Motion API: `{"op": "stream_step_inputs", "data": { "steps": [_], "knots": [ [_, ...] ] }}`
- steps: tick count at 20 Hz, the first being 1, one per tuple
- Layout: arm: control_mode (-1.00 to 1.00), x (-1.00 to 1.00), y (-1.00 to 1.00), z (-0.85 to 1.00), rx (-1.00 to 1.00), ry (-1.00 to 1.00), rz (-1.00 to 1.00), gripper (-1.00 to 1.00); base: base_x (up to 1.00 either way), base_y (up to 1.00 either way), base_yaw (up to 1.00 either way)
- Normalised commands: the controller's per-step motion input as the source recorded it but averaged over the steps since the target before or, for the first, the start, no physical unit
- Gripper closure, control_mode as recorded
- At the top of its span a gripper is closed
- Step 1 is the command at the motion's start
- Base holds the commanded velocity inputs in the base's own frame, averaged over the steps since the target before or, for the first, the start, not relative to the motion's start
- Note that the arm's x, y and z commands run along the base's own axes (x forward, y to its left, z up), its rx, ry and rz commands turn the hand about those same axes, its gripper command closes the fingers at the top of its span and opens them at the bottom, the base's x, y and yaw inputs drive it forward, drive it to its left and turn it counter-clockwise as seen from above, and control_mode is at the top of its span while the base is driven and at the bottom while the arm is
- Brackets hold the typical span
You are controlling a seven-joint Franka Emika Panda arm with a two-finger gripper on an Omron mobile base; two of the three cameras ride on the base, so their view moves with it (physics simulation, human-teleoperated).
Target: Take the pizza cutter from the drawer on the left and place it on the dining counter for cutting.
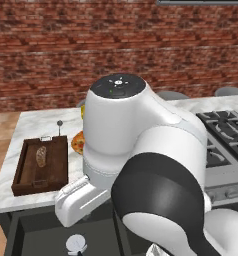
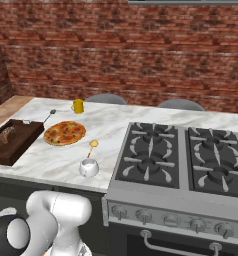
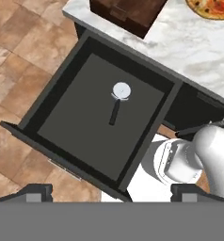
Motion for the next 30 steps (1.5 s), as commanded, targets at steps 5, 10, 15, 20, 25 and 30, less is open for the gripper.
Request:
{"op": "stream_step_inputs", "data": {
  "steps": [5,10,15,20,25,30],
  "knots": [
    [-1.00,0.00,-0.15,-0.39,0.06,0.17,-0.13,-1.00,0.00,0.00,0.00],
    [-1.00,0.00,0.00,-0.35,0.00,0.07,-0.12,-1.00,0.00,0.00,0.00],
    [-1.00,0.00,0.00,-0.25,0.00,0.06,-0.08,-1.00,0.00,0.00,0.00],
    [-1.00,0.00,0.00,-0.24,0.00,0.07,-0.03,-1.00,0.00,0.00,0.00],
    [-1.00,0.00,0.00,-0.29,0.00,0.04,-0.01,-1.00,0.00,0.00,0.00],
    [-1.00,0.00,0.00,-0.20,-0.01,0.00,-0.04,-1.00,0.00,0.00,0.00]
  ]
}}
